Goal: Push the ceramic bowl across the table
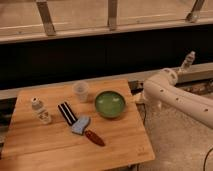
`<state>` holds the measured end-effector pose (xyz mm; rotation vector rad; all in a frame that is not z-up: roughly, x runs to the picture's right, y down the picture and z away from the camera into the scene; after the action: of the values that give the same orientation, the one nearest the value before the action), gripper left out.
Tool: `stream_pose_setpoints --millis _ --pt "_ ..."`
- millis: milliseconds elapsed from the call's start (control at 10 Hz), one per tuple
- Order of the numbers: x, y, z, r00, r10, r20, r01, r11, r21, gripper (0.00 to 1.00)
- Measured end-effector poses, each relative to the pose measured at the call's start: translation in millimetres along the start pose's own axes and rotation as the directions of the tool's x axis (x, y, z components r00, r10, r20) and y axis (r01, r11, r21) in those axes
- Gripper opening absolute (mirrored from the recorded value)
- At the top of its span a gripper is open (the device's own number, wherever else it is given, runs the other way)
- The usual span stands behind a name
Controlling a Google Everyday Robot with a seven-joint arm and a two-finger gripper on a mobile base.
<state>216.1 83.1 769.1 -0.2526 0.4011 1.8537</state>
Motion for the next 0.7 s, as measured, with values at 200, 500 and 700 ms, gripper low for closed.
stream_pose_setpoints --millis 200,500,700 --pt "-0.1 -0.2 0.1 1.000 0.001 0.000 -0.001 1.000 0.001 0.80" --pt "0.3 10.1 22.9 0.999 -0.038 -0.018 0.039 0.999 0.033 0.80" --pt "2.8 18.5 51.8 0.997 -0.062 -0.046 0.065 0.996 0.068 0.80"
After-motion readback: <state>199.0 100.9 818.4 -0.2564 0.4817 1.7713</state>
